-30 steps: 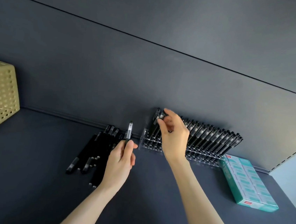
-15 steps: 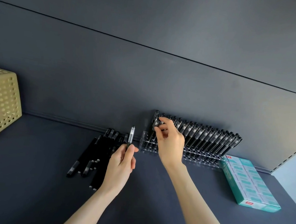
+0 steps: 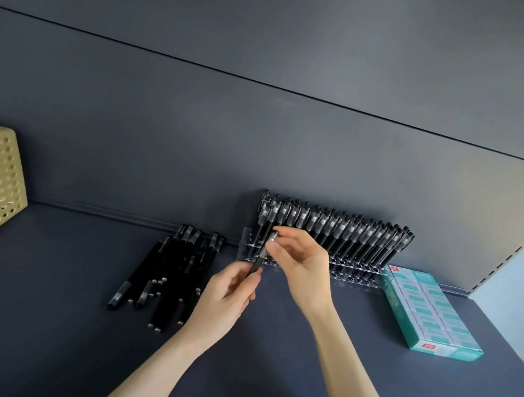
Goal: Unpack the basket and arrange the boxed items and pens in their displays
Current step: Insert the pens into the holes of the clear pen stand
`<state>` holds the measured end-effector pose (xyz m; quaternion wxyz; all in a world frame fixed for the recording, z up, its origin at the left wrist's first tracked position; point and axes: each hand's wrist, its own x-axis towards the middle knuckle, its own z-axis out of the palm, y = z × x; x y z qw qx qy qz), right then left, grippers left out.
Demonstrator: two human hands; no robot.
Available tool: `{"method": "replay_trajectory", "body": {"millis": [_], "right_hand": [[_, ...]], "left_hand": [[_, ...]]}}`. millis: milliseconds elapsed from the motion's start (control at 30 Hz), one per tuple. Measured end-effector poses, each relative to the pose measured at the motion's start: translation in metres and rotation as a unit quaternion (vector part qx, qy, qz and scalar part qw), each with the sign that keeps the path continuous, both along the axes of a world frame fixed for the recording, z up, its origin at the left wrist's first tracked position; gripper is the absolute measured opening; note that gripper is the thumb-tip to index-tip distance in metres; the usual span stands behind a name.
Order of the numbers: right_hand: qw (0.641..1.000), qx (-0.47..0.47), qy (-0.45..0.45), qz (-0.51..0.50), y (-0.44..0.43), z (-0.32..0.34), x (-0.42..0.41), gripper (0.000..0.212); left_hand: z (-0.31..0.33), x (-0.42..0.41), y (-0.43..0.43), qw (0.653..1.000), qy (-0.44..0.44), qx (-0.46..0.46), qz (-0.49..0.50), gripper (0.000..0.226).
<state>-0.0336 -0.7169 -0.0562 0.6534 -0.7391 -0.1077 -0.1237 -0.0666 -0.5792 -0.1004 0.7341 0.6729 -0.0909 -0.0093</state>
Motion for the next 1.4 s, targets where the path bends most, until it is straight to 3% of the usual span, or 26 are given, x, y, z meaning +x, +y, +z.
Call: {"method": "replay_trajectory", "body": {"millis": [233,367,500,633,767,933,1067,1267,1400], "right_hand": [[0.999,0.047,-0.004,-0.005,-0.007,-0.001,0.000,0.023],[1.000,0.006,-0.013,-0.015,-0.005,-0.003,0.002,0.031],[0.994,-0.019,-0.058,-0.092,-0.008,0.003,0.009,0.034],[0.977,-0.028,-0.134,-0.162,-0.012,0.017,0.020,0.035],[0.968,-0.049,-0.182,-0.169,-0.007,0.028,0.031,0.041],[0.963,-0.092,-0.190,-0.168,-0.003,0.022,0.039,0.042],[0.960,-0.128,-0.182,-0.169,-0.002,0.009,0.045,0.027],[0.935,-0.237,-0.194,-0.178,0.001,-0.003,0.048,0.029],[0.933,-0.262,-0.170,-0.177,0.001,-0.004,0.049,0.027]], "left_hand": [[-0.003,0.008,0.002,0.998,-0.019,0.008,0.061,0.015],[-0.005,0.010,-0.001,0.997,-0.021,0.017,0.071,0.012],[-0.003,0.024,0.008,0.987,-0.057,0.094,0.115,0.011],[0.000,0.056,0.023,0.957,-0.080,0.233,0.151,0.034],[0.004,0.085,0.025,0.945,-0.080,0.303,0.090,0.058],[-0.004,0.094,0.022,0.964,-0.077,0.246,0.072,0.044],[-0.008,0.093,0.021,0.974,-0.083,0.190,0.088,0.032],[-0.013,0.095,0.021,0.976,-0.095,0.177,0.088,0.032],[-0.014,0.096,0.020,0.975,-0.101,0.176,0.090,0.030]]}}
